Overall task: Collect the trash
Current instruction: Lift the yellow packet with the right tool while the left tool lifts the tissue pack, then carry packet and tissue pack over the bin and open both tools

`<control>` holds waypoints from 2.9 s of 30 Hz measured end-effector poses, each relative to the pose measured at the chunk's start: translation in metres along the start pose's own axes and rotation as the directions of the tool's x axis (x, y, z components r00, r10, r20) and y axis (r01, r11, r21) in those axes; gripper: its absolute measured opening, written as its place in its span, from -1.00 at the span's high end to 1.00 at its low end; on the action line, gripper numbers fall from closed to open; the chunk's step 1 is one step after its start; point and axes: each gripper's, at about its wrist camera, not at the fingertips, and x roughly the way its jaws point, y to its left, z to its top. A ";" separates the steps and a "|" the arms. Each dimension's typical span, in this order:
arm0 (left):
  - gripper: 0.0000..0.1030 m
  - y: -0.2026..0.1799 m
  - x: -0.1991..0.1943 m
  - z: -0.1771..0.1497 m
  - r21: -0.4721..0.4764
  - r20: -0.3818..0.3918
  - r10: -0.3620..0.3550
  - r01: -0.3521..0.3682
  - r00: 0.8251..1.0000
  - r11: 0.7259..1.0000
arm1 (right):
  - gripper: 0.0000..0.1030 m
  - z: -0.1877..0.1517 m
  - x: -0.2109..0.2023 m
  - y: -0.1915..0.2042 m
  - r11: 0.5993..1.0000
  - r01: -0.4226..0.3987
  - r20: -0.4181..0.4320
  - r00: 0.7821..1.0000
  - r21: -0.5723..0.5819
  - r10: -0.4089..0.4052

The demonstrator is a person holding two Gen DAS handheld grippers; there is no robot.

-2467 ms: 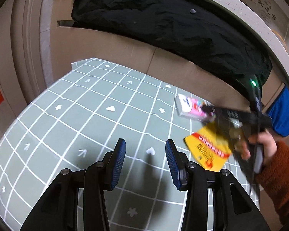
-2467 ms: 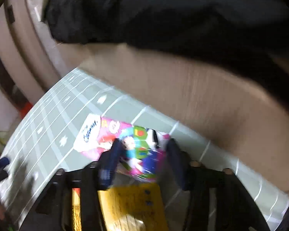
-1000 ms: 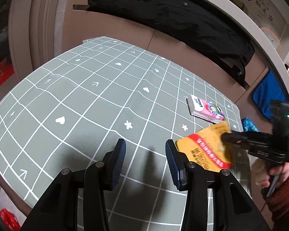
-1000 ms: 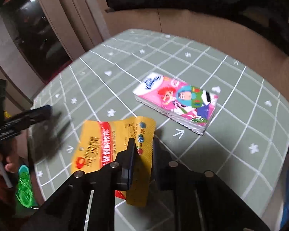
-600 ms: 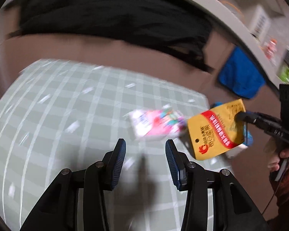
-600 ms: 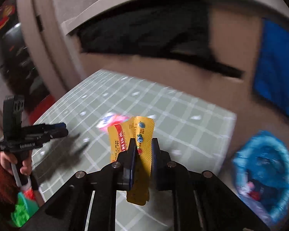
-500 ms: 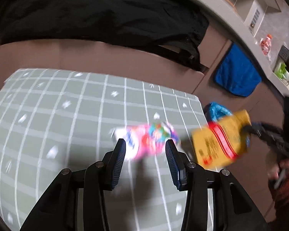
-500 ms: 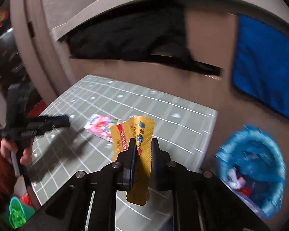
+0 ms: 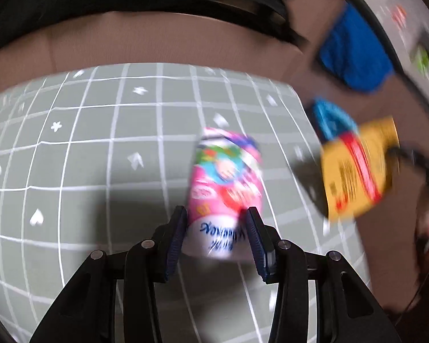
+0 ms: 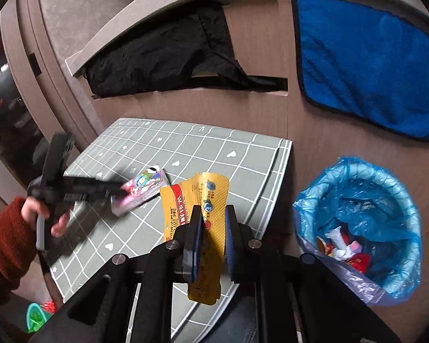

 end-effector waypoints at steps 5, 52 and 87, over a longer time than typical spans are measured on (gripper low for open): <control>0.09 -0.023 0.004 -0.004 0.031 0.009 0.051 -0.052 0.999 0.998 | 0.75 -0.002 0.008 0.002 1.000 -0.025 -0.005 1.000 0.009 0.025; 0.44 -0.157 -0.155 0.037 -0.151 0.628 0.312 -0.282 0.713 0.948 | 0.75 0.052 -0.104 0.028 0.994 0.004 0.319 0.947 -0.108 0.030; 0.44 -0.313 0.079 0.123 0.067 0.370 0.056 -0.087 0.927 0.994 | 0.75 -0.020 -0.119 -0.196 0.942 0.241 0.228 0.928 0.233 -0.294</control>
